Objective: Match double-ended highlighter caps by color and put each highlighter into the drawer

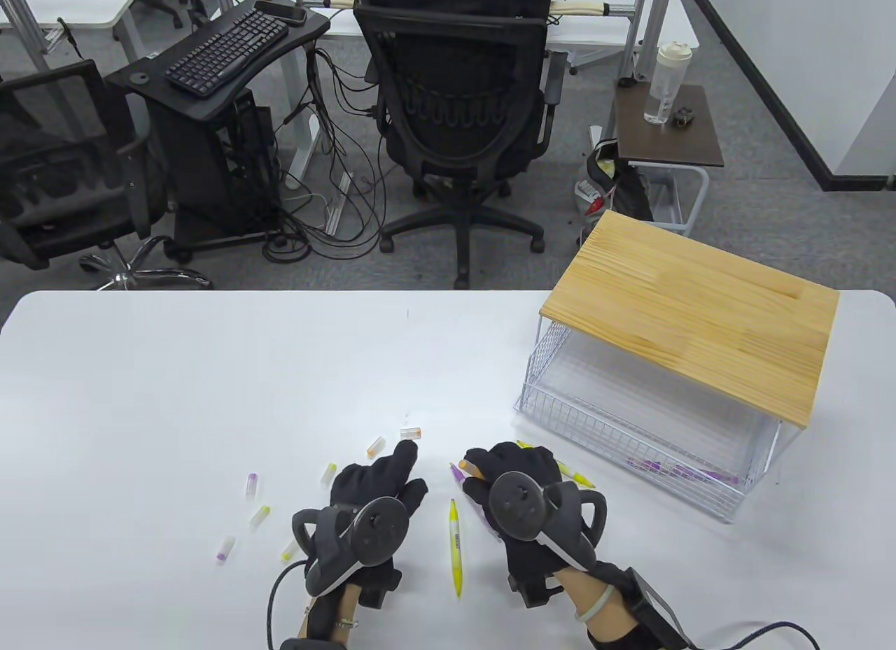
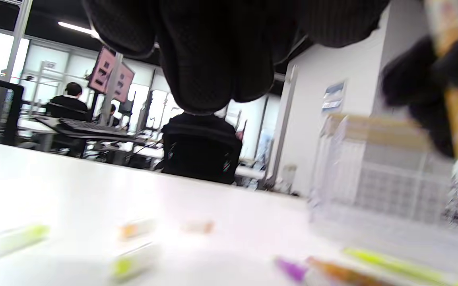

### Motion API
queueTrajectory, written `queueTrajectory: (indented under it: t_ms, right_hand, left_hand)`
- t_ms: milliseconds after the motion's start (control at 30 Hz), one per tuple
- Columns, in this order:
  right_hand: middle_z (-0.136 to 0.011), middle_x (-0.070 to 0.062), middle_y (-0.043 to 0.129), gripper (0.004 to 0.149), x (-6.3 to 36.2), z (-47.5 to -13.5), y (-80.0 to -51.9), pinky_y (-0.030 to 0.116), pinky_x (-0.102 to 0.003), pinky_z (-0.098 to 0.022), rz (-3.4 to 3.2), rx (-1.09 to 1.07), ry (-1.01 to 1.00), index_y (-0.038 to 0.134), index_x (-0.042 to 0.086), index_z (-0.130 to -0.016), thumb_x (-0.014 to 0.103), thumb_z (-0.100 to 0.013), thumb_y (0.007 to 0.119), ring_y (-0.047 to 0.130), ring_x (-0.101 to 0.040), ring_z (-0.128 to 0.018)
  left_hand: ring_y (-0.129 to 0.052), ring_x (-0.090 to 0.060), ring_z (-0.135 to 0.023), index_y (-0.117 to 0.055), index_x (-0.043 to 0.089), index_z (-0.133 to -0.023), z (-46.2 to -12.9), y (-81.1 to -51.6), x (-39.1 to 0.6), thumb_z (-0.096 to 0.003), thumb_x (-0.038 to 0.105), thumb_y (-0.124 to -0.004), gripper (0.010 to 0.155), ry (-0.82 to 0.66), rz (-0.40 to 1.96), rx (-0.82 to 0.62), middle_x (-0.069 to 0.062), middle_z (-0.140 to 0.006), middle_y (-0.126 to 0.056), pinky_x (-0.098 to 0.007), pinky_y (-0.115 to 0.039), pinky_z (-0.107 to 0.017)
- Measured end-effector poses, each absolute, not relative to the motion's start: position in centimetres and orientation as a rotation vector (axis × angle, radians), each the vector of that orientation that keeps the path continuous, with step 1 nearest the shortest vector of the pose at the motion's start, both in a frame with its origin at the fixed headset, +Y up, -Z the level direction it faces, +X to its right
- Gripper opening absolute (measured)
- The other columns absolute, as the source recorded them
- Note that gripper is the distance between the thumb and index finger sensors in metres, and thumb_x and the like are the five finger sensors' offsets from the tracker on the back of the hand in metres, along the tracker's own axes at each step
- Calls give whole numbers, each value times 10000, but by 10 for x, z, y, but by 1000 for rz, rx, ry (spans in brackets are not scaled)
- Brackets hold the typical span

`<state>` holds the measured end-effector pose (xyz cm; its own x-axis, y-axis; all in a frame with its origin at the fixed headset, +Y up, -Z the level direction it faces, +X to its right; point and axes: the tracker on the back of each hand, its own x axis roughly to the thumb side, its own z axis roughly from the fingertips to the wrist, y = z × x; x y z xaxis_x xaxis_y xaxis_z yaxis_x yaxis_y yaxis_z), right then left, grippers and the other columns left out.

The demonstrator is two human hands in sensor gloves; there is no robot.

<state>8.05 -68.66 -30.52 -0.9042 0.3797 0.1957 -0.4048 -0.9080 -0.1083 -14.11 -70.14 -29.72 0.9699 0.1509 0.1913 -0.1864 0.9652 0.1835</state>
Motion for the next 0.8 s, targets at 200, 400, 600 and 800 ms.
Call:
queueTrajectory:
  t_ms: [200, 400, 600, 800]
  right_hand:
    - [-986, 102, 754, 499, 88, -300, -674, 568, -551, -815, 2640, 243, -250, 555, 377, -1030, 457, -562, 707, 824, -215, -902]
    - [-1035, 108, 722, 490, 89, -291, -664, 551, -560, -824, 2607, 292, -292, 535, 412, -1030, 440, -572, 708, 797, -221, -945]
    - [-1041, 117, 710, 491, 88, -290, -664, 540, -560, -830, 2584, 317, -264, 525, 411, -1037, 450, -579, 698, 785, -216, -955]
    - [-1035, 119, 713, 496, 89, -290, -664, 541, -559, -829, 2573, 314, -268, 521, 404, -1040, 455, -578, 695, 790, -212, -949]
  left_hand:
    - [-1000, -250, -710, -702, 142, -1034, -319, -729, -139, -483, 447, -712, 630, -56, 87, -27, -63, -891, -935, -554, -697, -653]
    - [-979, -271, -754, -580, 100, -1099, -332, -754, -128, -465, 470, -717, 747, 29, -182, -155, -84, -931, -905, -565, -678, -668]
    - [-974, -251, -751, -539, 80, -1109, -339, -769, -130, -446, 482, -731, 799, 78, -226, -253, -66, -919, -903, -557, -682, -668]
    - [-962, -233, -749, -540, 108, -1106, -338, -776, -118, -422, 486, -750, 810, 67, -347, -229, -38, -896, -897, -547, -669, -688]
